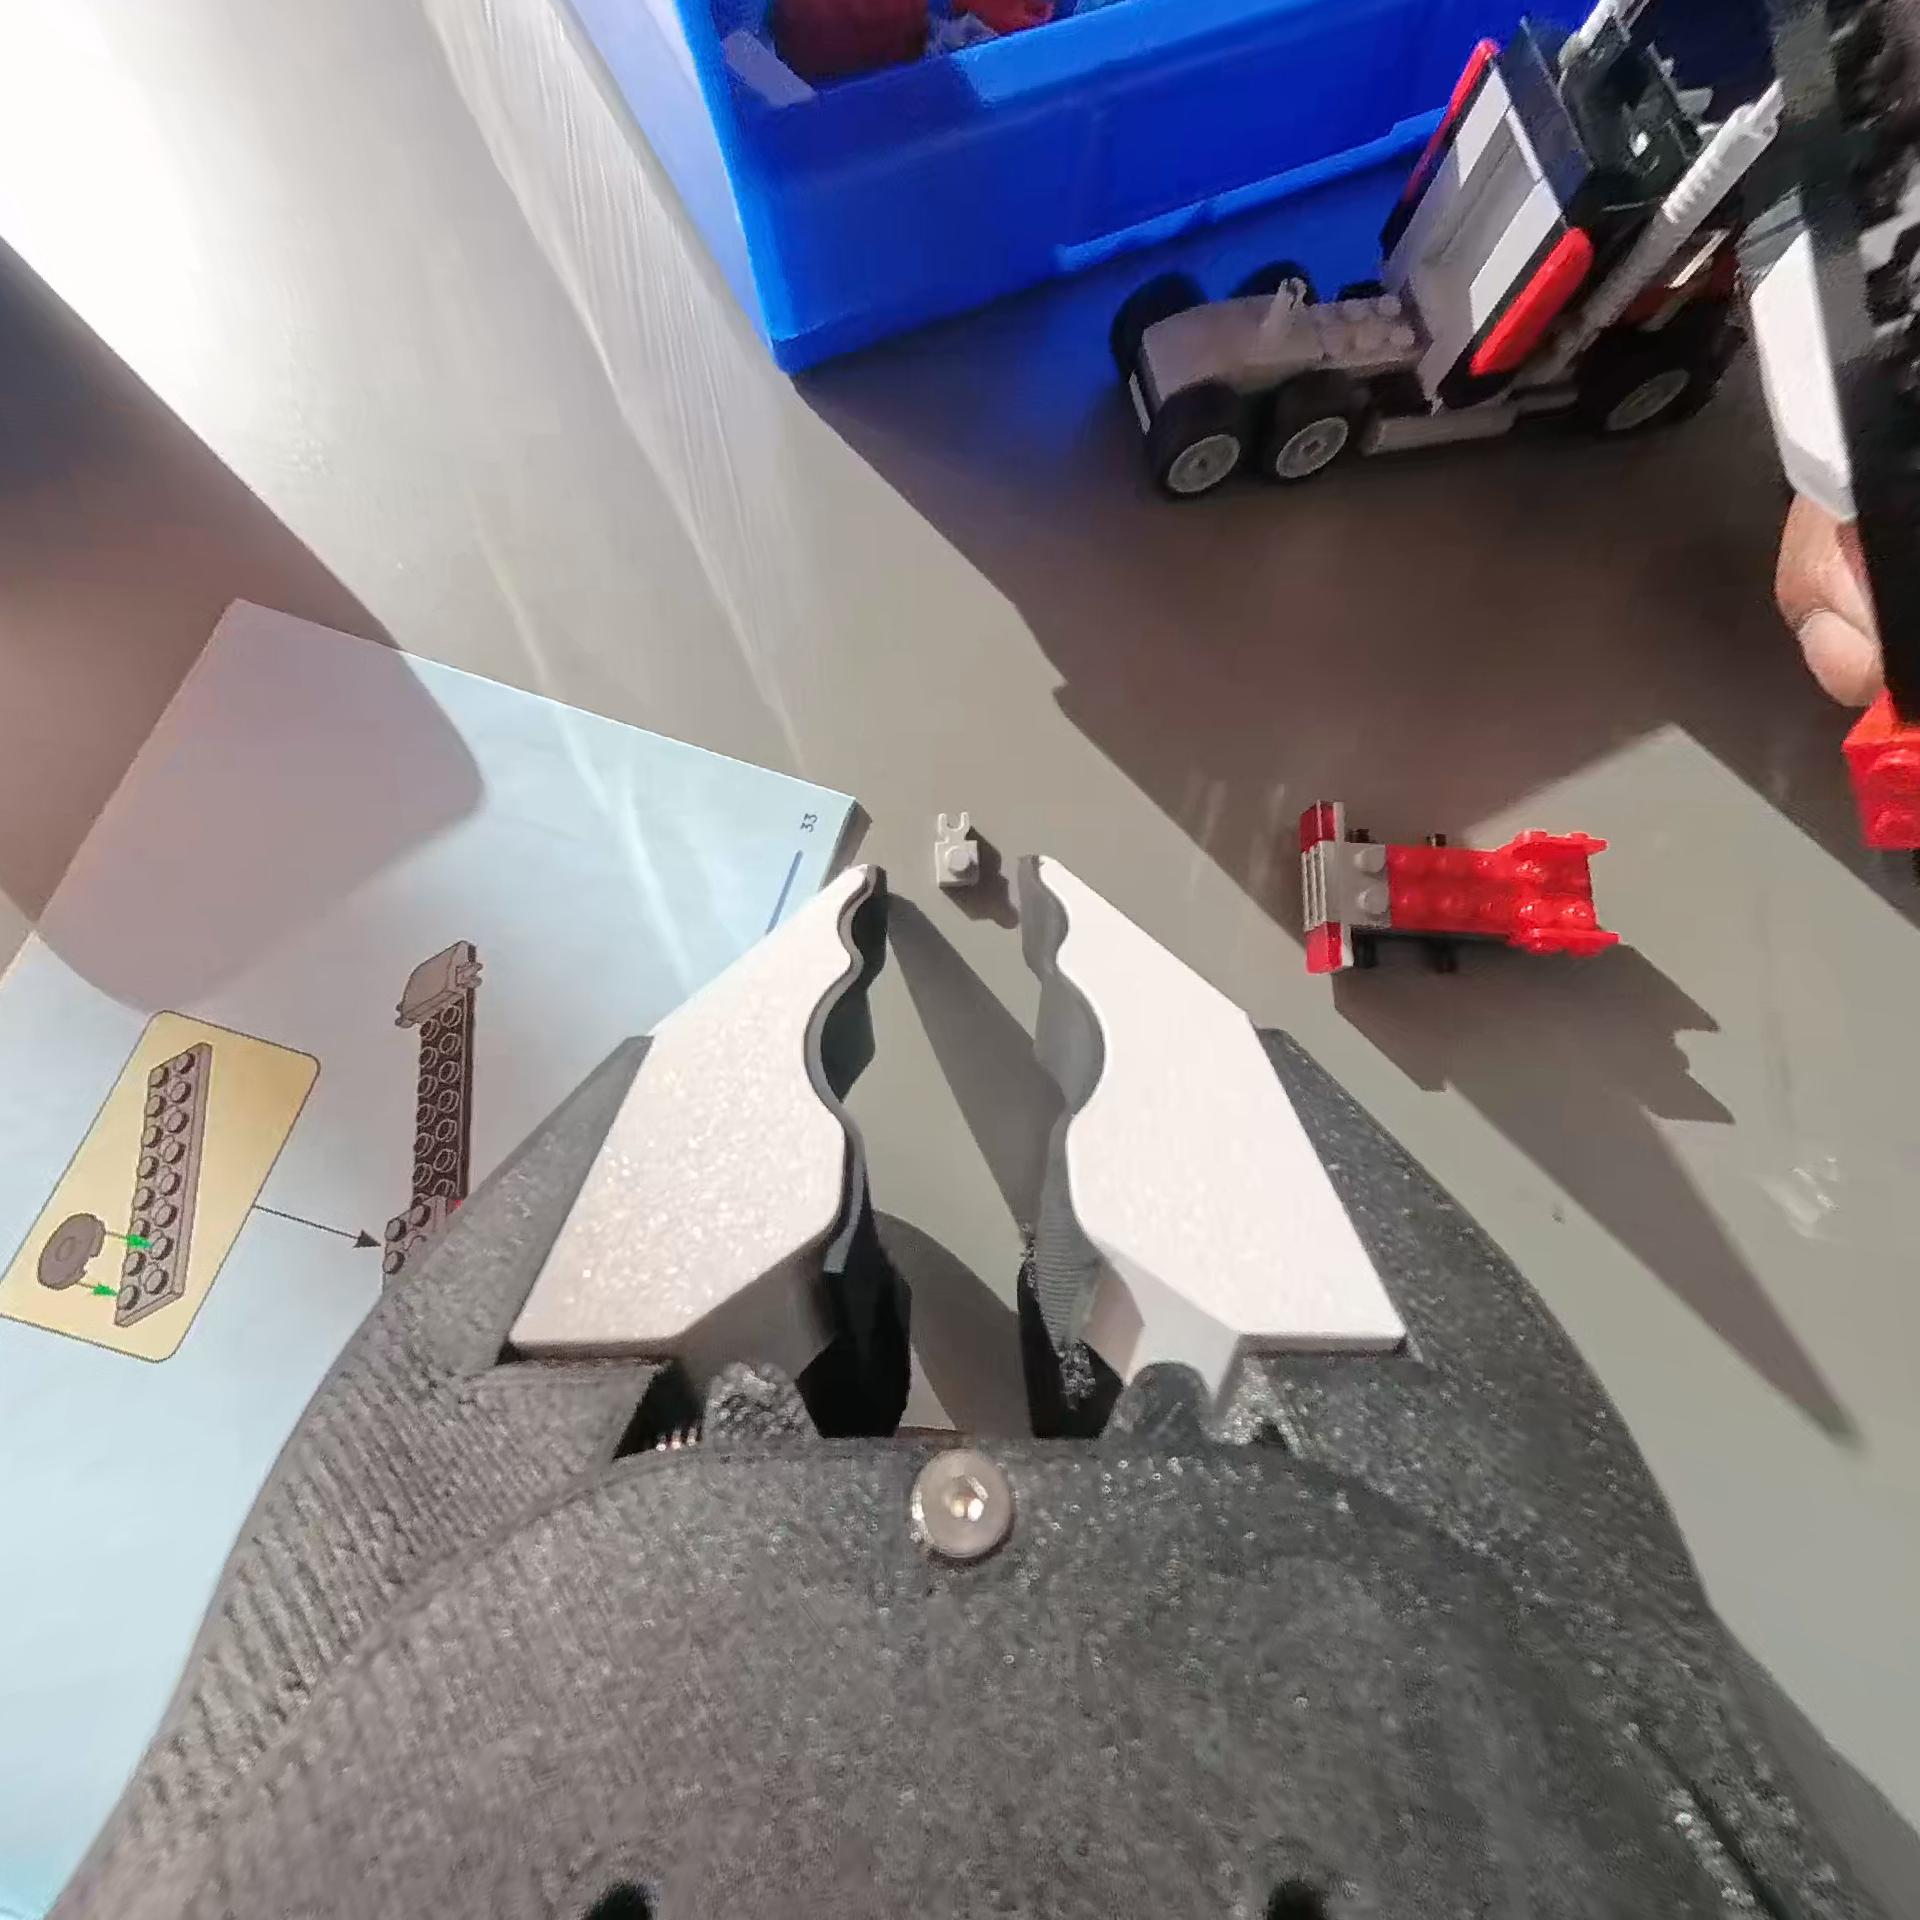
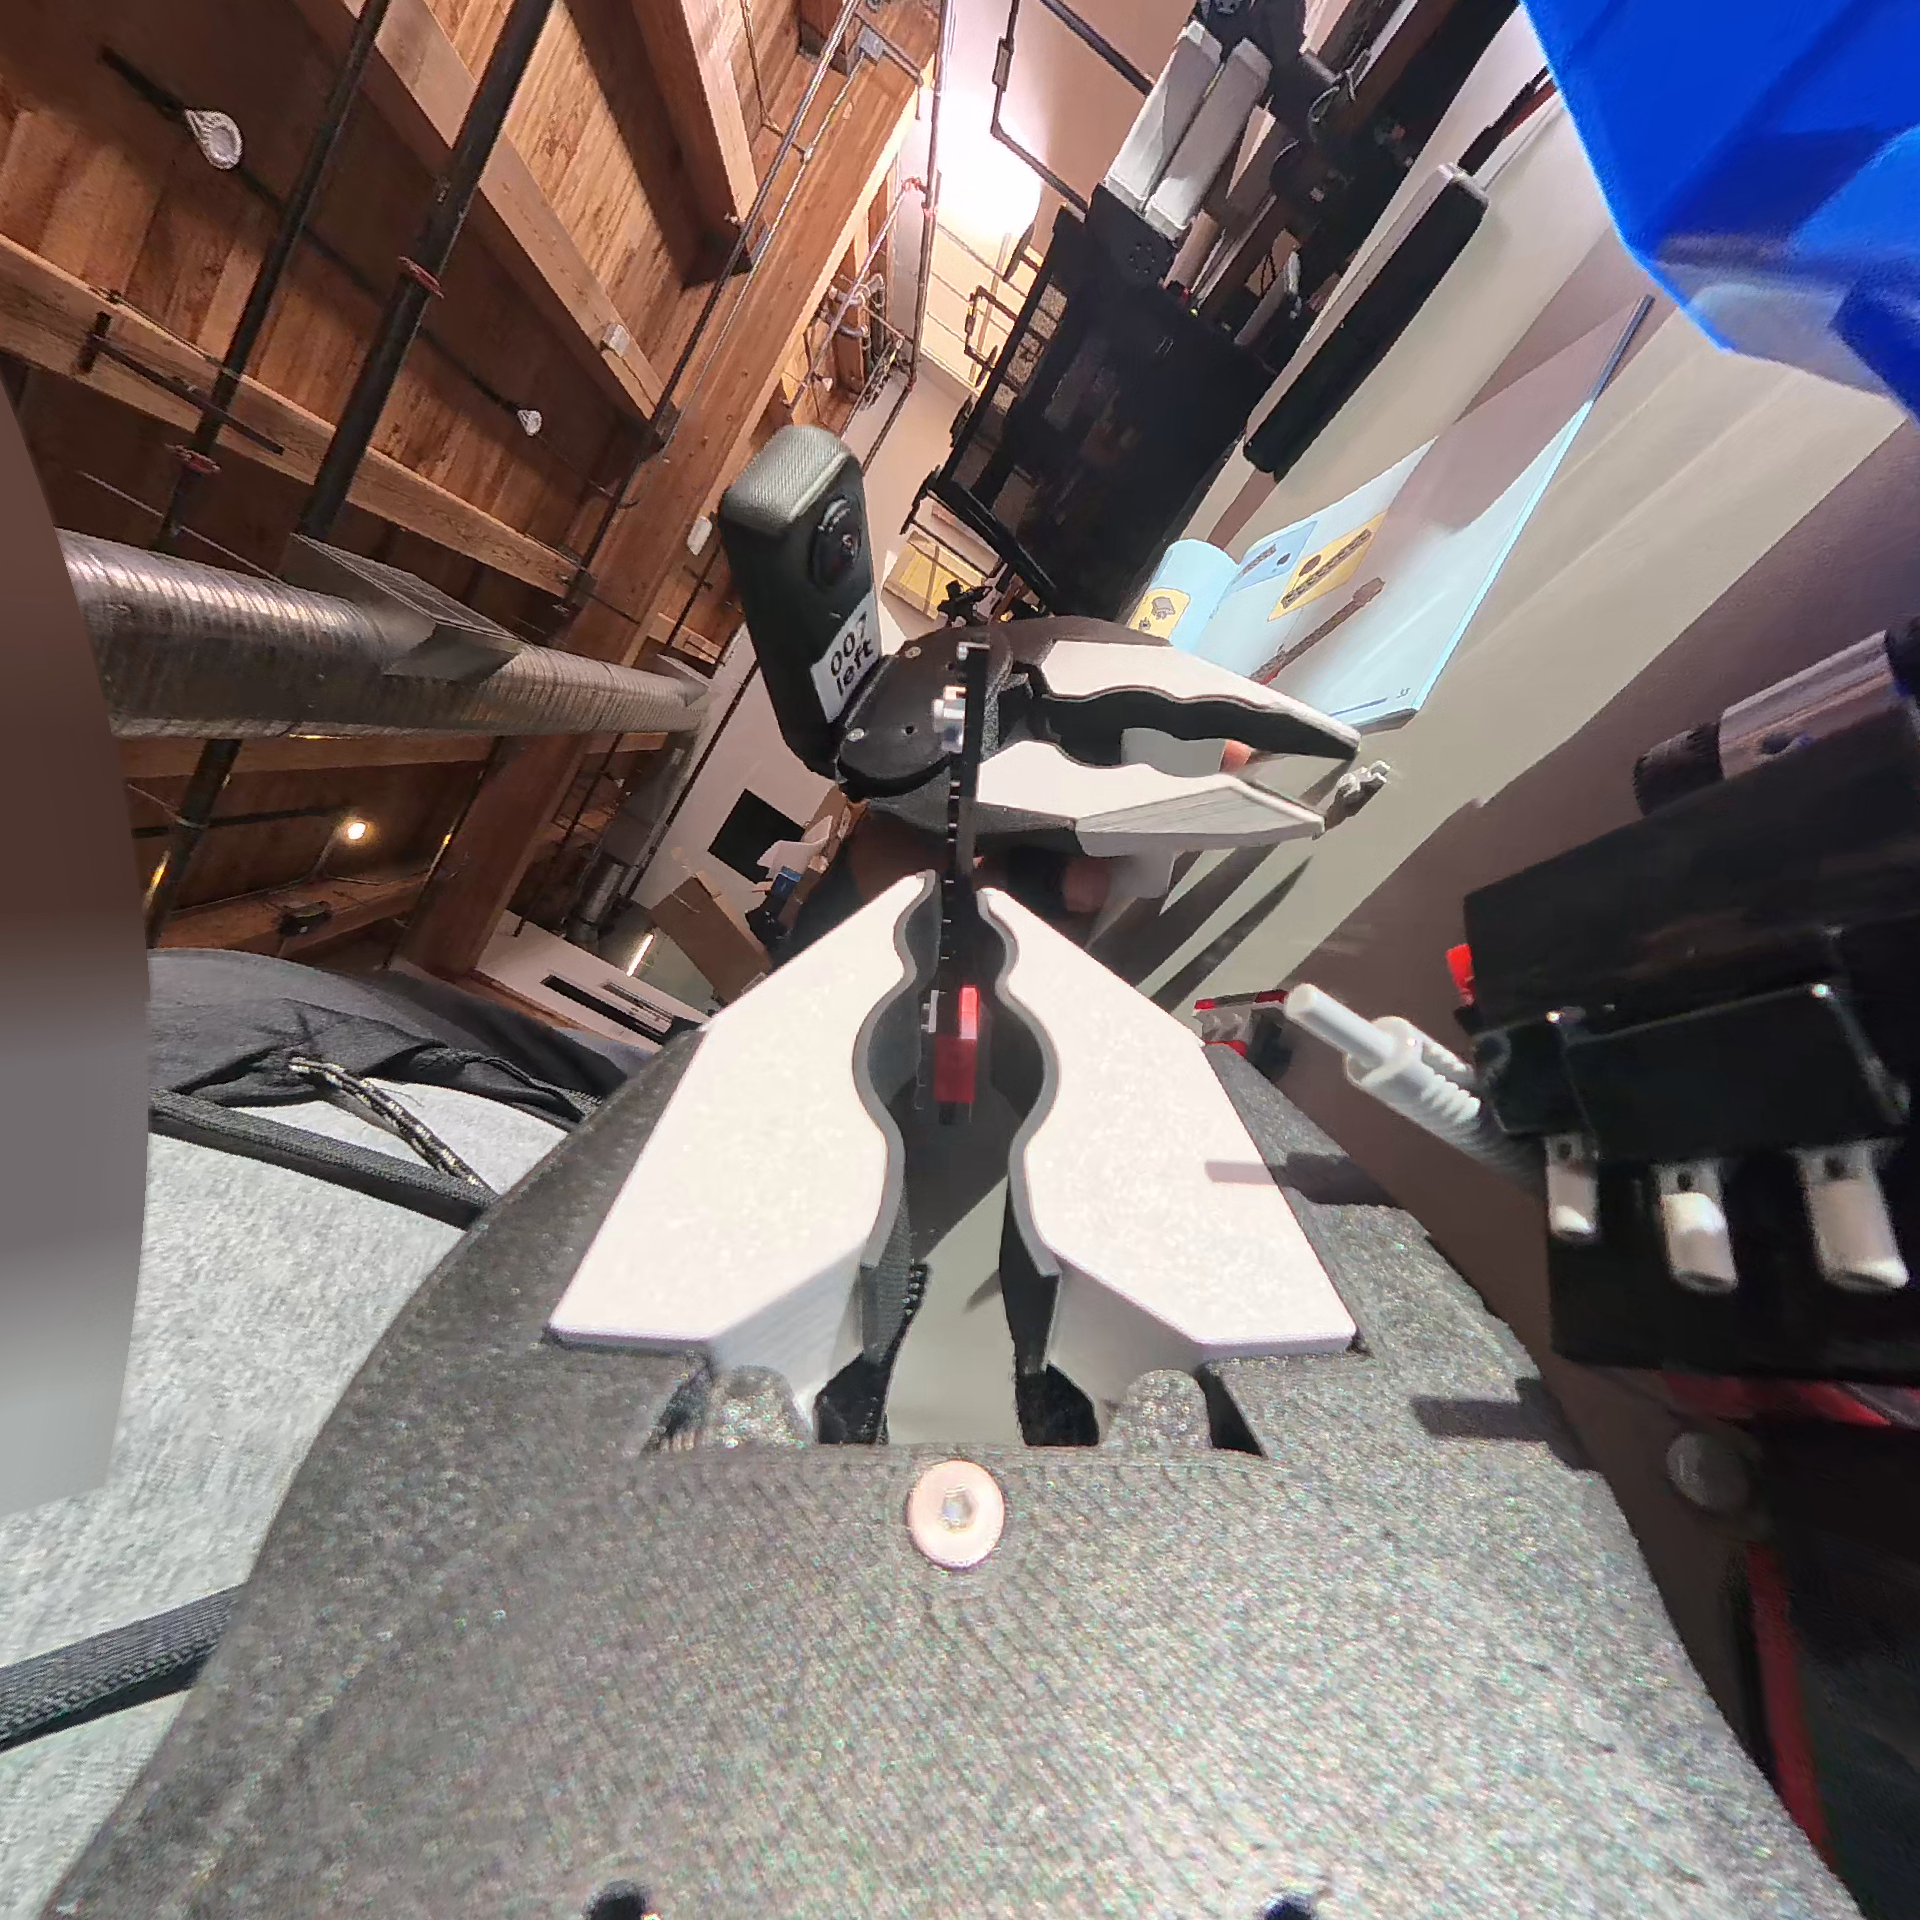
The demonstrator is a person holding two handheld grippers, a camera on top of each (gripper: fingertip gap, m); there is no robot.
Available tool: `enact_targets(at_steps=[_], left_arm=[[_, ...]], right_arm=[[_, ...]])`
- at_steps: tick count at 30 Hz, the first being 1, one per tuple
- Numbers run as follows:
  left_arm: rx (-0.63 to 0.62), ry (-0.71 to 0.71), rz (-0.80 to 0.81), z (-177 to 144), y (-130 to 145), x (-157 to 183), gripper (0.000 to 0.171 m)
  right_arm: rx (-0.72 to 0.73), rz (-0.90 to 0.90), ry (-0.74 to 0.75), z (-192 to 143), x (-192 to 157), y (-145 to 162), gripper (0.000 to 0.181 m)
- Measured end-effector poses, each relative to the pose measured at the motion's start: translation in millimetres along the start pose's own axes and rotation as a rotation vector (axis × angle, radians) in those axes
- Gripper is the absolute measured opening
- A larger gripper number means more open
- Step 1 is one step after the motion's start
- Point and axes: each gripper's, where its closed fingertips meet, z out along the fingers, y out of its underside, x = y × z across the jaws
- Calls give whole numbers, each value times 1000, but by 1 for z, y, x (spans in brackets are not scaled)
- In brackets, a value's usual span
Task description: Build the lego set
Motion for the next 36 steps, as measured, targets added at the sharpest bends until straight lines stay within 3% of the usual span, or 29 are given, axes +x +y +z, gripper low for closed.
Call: enact_targets(at_steps=[9, 13, 18, 22, 26, 32, 36], left_arm=[[-3, 143, 15, 3, -9, 35, 26], [35, 143, 47, -1, -17, 30, 25], [9, 89, 310, -1, -12, 3, 25], [-1, 161, 590, 0, -11, 2, 26], [11, 300, 684, 1, -20, 4, 27], [-102, 467, 787, 10, -7, 5, 26], [-114, 510, 788, 11, -5, 9, 9]], right_arm=[[-2, 8, -12, 0, -1, 0, 5], [0, 13, -17, -1, -1, 0, 5], [-4, 44, -7, -1, 1, -1, 4], [-14, 84, -8, -1, 2, 1, 5], [-17, 103, -18, -3, 0, 4, 5], [1, 138, -34, -6, -6, 10, 5], [29, 176, -33, -7, -8, 14, 5]])
